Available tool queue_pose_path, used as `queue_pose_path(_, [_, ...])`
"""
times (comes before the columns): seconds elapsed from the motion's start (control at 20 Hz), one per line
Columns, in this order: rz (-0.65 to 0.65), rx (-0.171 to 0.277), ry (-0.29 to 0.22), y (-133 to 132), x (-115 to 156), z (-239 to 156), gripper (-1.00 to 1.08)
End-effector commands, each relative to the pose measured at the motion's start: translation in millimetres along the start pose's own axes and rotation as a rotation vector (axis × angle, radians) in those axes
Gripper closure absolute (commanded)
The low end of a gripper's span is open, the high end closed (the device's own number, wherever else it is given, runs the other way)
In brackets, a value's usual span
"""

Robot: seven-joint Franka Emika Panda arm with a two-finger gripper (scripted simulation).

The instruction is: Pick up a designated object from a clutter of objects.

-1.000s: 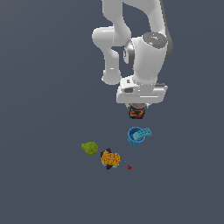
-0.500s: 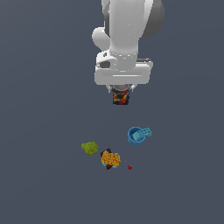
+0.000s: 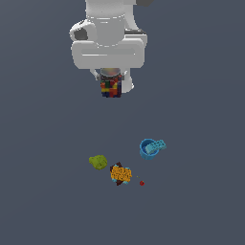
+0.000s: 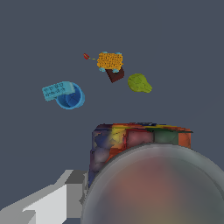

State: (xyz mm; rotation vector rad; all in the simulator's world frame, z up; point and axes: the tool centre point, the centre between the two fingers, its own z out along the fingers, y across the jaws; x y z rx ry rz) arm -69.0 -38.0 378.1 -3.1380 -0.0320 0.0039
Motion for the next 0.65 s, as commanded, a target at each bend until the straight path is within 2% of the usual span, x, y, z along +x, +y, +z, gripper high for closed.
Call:
queue_pose_path(0.0, [-0.001,-0.001,0.002,14.3,-0.9,-17.7,1.08])
queue_pose_path(0.3, [-0.001,-0.003,0.002,36.1,-0.9,-42.2,1.08])
queue_pose_path(0.6, [-0.001,-0.003,0.002,42.4,-0.2,-49.6,1.08])
